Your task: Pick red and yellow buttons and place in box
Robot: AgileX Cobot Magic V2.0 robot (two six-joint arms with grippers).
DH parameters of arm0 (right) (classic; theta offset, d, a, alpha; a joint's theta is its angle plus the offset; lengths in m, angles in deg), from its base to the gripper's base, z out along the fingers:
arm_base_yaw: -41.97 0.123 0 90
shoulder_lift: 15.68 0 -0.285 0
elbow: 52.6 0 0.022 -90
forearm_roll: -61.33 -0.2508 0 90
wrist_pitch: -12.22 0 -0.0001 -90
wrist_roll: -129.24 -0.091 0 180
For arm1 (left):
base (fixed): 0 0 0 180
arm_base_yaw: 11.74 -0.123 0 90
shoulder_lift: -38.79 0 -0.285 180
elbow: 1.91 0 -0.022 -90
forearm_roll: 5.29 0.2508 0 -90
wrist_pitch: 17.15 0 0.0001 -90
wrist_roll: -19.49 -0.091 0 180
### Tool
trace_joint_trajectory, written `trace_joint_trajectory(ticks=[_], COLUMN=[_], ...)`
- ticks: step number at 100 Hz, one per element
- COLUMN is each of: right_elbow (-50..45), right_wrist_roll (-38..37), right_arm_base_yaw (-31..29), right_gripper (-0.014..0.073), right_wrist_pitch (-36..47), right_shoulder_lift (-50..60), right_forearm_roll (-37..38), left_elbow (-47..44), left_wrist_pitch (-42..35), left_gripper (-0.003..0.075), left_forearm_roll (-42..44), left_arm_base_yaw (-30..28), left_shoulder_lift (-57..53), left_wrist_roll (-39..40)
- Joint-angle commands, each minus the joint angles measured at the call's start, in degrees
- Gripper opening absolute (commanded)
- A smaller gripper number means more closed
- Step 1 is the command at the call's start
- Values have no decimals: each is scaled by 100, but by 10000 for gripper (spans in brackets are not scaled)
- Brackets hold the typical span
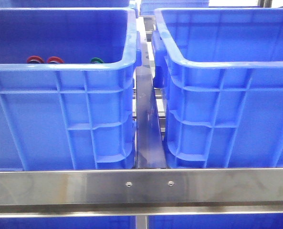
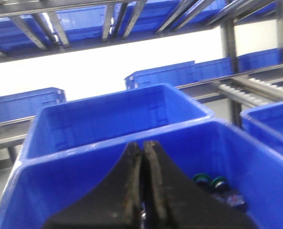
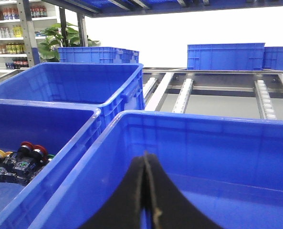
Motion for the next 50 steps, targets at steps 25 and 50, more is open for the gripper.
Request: trace_joint_trajectory(ticks=[25, 50], right_elbow=[158, 158], right_wrist_roll=[62, 62], right_arm_base_yaw=[-44, -44], right_gripper=[-68, -68], right_wrist_pitch=[198, 198], right_shoulder_lift=[-31, -31], right_forearm_roll=[-97, -97], left_elbow=[-1522, -2453], left_wrist_pitch=[-357, -409], left_gripper=[-19, -19], left_forearm_roll=[1221, 1458], left_arm_base_yaw=[-489, -779], left_shoulder_lift=[-1319, -2147], left_wrist_roll=[1169, 1600])
